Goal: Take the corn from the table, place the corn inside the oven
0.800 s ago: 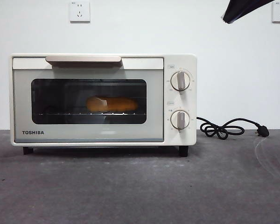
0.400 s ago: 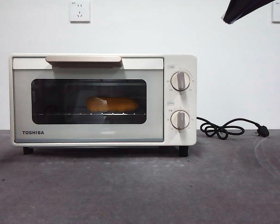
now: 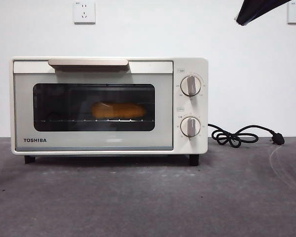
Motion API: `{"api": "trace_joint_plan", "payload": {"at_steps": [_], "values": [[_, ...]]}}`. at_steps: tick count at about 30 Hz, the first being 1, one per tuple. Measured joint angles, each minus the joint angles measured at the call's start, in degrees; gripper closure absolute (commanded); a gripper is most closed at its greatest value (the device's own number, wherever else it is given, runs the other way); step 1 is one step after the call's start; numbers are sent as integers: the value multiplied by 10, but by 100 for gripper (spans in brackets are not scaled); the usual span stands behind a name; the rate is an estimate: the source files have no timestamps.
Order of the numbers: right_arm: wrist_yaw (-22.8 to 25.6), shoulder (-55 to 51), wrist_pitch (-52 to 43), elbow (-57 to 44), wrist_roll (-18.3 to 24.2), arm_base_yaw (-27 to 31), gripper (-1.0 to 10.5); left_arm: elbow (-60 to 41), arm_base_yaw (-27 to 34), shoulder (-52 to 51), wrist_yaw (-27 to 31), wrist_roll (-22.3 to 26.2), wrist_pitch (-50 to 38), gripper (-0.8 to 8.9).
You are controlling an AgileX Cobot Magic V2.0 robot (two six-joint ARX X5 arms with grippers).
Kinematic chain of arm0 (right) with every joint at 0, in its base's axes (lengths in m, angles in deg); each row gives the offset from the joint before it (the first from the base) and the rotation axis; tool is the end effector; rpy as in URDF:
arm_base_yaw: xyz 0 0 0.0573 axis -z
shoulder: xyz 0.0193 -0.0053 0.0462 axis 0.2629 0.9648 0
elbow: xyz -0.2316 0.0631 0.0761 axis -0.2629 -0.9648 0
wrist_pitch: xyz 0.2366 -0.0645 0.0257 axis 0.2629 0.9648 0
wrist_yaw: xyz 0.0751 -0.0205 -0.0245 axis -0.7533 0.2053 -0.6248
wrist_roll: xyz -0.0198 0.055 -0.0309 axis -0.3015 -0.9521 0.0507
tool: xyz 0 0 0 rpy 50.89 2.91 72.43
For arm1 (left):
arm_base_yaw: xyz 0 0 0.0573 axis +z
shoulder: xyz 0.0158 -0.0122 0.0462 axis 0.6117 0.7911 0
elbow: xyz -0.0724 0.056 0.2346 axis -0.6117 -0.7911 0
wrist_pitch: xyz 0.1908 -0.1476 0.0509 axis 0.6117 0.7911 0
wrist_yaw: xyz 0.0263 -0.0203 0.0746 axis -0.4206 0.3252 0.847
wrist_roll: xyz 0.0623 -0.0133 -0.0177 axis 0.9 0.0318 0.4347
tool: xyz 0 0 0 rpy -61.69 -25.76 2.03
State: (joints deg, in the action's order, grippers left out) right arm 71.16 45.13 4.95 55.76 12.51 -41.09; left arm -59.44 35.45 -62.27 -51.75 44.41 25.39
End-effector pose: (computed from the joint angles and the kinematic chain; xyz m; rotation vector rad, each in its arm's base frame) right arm 0.1931 0.1073 0.3162 -0.2798 0.7312 0.7653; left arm 0.1197 -0.0185 0.2133 0.0656 -0.1737 -0.3245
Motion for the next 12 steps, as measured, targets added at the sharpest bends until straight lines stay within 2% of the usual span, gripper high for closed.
{"api": "trace_joint_plan", "payload": {"at_steps": [4,12], "values": [[14,0,0,0,0,0,947,-36,0,-58,19,11,66,817],[17,0,0,0,0,0,947,-61,0,-58,35,31,187,817]]}}
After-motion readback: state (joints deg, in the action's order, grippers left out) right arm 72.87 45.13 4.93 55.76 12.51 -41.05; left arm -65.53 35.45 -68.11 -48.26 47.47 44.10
